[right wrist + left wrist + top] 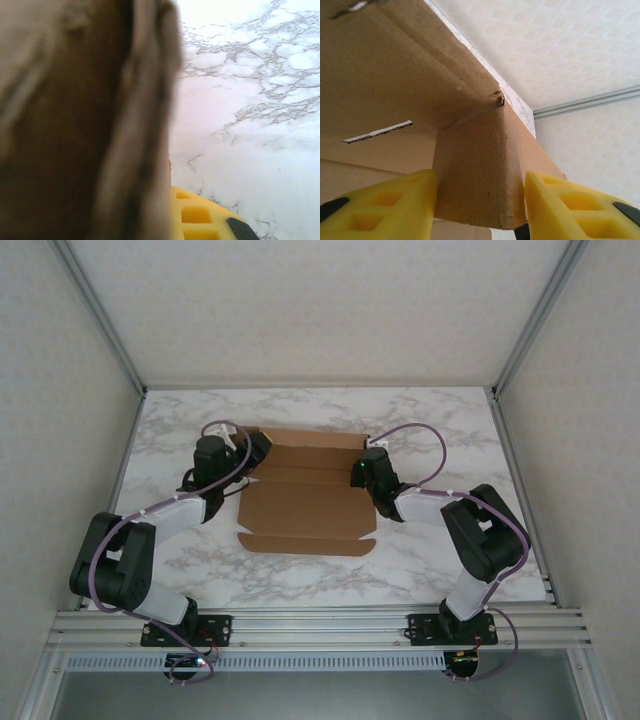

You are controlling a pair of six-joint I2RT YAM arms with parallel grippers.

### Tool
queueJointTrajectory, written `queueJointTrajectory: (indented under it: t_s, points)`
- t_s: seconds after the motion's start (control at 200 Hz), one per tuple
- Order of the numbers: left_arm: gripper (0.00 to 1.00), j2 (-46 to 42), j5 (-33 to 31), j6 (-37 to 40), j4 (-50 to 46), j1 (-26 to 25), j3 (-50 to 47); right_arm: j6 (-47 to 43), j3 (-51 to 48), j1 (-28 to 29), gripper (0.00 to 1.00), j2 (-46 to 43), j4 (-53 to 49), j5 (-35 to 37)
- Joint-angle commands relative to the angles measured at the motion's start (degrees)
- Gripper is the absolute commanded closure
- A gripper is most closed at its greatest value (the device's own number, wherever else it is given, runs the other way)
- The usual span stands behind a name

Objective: Fold the paper box

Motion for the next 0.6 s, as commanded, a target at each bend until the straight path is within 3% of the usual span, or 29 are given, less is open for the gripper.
queueJointTrajectory:
  t_s: [0.0, 0.295, 0.526, 0.596]
  points:
    - [0.54, 1.2, -1.4, -1.0, 4.0, -0.4, 1.4, 3.1, 0.7, 0.1, 1.0, 0.2, -2.4, -3.9]
    - [0.81, 3.6, 2.4, -10.2, 13.7, -0.4, 0.1, 3.9, 1.0, 0.1, 1.0, -0.2, -3.2, -3.5]
    - [0.89, 3.5, 3.3, -11.1, 13.6, -0.4, -0.6, 4.6, 2.0, 0.1, 1.0, 0.1, -5.5, -0.4]
    - [0.88, 3.0, 2.8, -9.9, 11.5, -0.4, -0.5, 5.1, 2.3, 0.1, 1.0, -0.1, -6.7, 1.3]
